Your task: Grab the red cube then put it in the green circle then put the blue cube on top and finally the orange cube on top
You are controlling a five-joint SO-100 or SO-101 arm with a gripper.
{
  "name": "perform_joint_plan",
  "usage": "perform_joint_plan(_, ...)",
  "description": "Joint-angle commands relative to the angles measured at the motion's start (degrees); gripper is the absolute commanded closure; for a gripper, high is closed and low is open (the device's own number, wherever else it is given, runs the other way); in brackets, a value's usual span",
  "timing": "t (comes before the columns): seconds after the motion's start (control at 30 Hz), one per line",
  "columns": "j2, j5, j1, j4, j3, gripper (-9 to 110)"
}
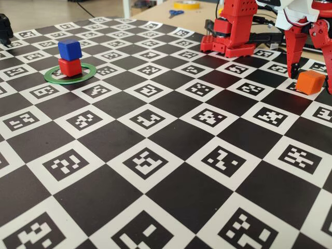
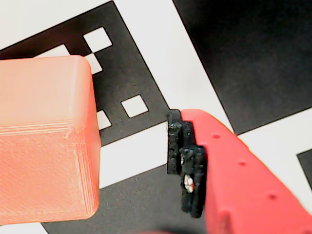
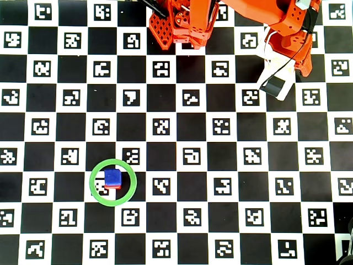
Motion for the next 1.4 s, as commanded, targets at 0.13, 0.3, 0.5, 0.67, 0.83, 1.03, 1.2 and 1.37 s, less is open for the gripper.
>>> perform_joint_plan(0.13,0.44,0.26,-0.18,-0.53,-5.54,66)
perform_joint_plan(0.3,-0.18,0.18,0.18,-0.97,-6.33,73)
perform_joint_plan(0.5,-0.62,-0.09,0.35,-1.14,-7.03,82)
perform_joint_plan(0.67,-0.70,-0.44,1.05,-1.14,-7.21,90)
perform_joint_plan(0.83,0.53,-0.79,2.02,0.35,-8.17,91)
perform_joint_plan(1.03,4.57,-2.72,4.57,7.29,-11.43,94)
perform_joint_plan(1.2,8.17,-2.46,7.82,12.74,-16.00,94)
perform_joint_plan(1.37,11.43,-3.69,11.51,21.09,-22.24,95)
